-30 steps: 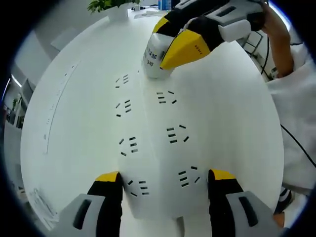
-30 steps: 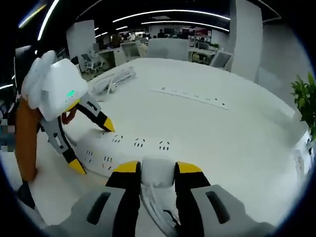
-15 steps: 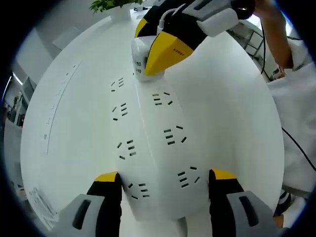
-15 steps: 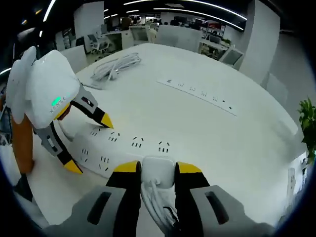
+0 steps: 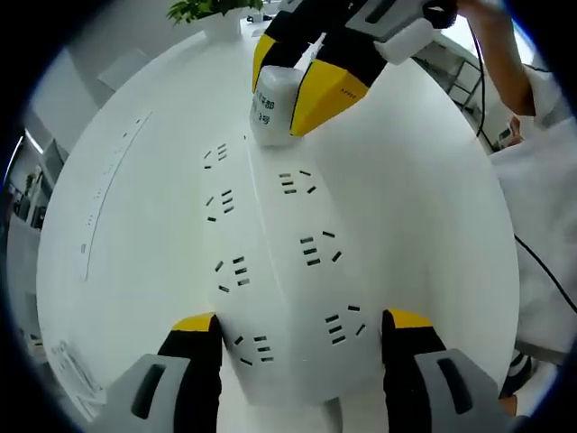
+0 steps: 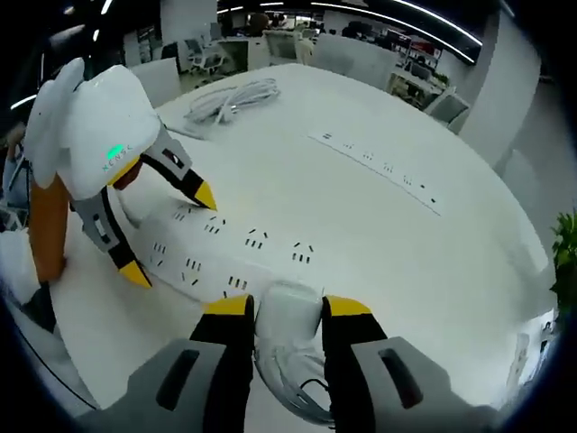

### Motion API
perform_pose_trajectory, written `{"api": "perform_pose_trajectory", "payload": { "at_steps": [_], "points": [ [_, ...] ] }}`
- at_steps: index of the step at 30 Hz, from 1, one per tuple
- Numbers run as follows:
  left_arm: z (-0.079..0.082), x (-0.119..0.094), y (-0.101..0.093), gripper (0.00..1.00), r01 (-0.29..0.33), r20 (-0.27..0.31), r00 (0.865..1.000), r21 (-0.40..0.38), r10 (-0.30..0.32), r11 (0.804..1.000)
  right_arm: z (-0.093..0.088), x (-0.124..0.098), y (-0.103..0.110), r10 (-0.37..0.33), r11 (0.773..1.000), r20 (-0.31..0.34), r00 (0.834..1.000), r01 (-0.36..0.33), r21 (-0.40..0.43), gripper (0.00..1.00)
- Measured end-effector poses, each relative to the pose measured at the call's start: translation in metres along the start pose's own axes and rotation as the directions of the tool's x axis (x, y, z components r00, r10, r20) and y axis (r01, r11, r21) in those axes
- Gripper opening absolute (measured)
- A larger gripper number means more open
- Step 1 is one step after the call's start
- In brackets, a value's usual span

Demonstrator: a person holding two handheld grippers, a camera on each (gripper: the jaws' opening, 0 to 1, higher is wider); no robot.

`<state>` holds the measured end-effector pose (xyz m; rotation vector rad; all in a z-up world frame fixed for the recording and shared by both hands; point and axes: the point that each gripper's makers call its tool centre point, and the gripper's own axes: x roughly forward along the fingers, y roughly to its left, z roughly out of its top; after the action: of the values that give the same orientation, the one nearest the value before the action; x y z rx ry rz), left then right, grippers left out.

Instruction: Straighten the power strip on the desk, plug the charger into it

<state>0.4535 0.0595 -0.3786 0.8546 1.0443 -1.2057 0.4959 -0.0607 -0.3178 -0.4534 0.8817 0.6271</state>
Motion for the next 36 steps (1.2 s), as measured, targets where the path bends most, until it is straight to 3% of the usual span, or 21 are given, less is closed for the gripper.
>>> {"api": "perform_pose_trajectory", "payload": {
  "at_steps": [7, 13, 20, 23, 28, 30, 31, 32, 33, 34, 36],
  "points": [
    [0.000, 0.001, 0.002, 0.73, 0.002, 0.004, 1.000, 0.002, -0.002, 1.000, 0.011, -0.015, -0.005, -0.010, 0.999, 0.033, 0.999, 0.009, 0.045, 0.24],
    [0.000, 0.001, 0.002, 0.73, 0.004, 0.008, 1.000, 0.008, -0.004, 1.000, 0.005, -0.010, -0.005, -0.005, 0.994, -0.042, 0.999, 0.009, 0.110, 0.23],
    [0.002, 0.001, 0.001, 0.74, 0.005, 0.005, 1.000, 0.021, -0.006, 1.000, 0.010, -0.002, -0.005, -0.003, 0.984, -0.066, 0.998, 0.014, 0.177, 0.22],
    [0.002, 0.001, 0.001, 0.74, 0.006, 0.004, 1.000, 0.024, -0.006, 1.000, 0.011, 0.000, -0.005, 0.014, 0.996, -0.107, 0.994, -0.004, 0.094, 0.22],
    [0.003, 0.001, 0.000, 0.74, 0.006, 0.005, 1.000, 0.023, -0.006, 1.000, 0.011, 0.005, -0.006, 0.018, 0.990, -0.121, 0.992, -0.001, 0.138, 0.22],
    [0.003, 0.001, 0.000, 0.74, 0.005, 0.000, 1.000, 0.023, -0.005, 1.000, 0.008, 0.004, -0.005, 0.013, 0.998, -0.155, 0.988, -0.003, 0.068, 0.22],
    [0.003, 0.001, 0.000, 0.74, 0.005, -0.001, 1.000, 0.023, -0.005, 1.000, 0.010, 0.006, -0.005, -0.002, 0.984, -0.148, 0.989, 0.028, 0.175, 0.22],
    [0.003, 0.001, 0.000, 0.74, 0.005, 0.002, 1.000, 0.023, -0.005, 1.000, 0.007, 0.006, -0.005, 0.015, 0.996, -0.153, 0.988, -0.001, 0.093, 0.22],
    [0.003, 0.001, 0.000, 0.74, 0.005, 0.004, 1.000, 0.024, -0.005, 1.000, 0.005, 0.006, -0.004, 0.019, 0.995, -0.157, 0.987, -0.003, 0.097, 0.22],
    [0.003, 0.001, 0.000, 0.74, 0.005, 0.005, 1.000, 0.023, -0.005, 1.000, 0.006, 0.008, -0.004, 0.024, 0.980, -0.147, 0.989, 0.006, 0.200, 0.22],
    [0.003, 0.001, 0.001, 0.74, 0.005, -0.002, 1.000, 0.023, -0.005, 1.000, 0.001, 0.010, -0.003, 0.042, 0.988, -0.160, 0.986, -0.017, 0.157, 0.23]
  ]
}}
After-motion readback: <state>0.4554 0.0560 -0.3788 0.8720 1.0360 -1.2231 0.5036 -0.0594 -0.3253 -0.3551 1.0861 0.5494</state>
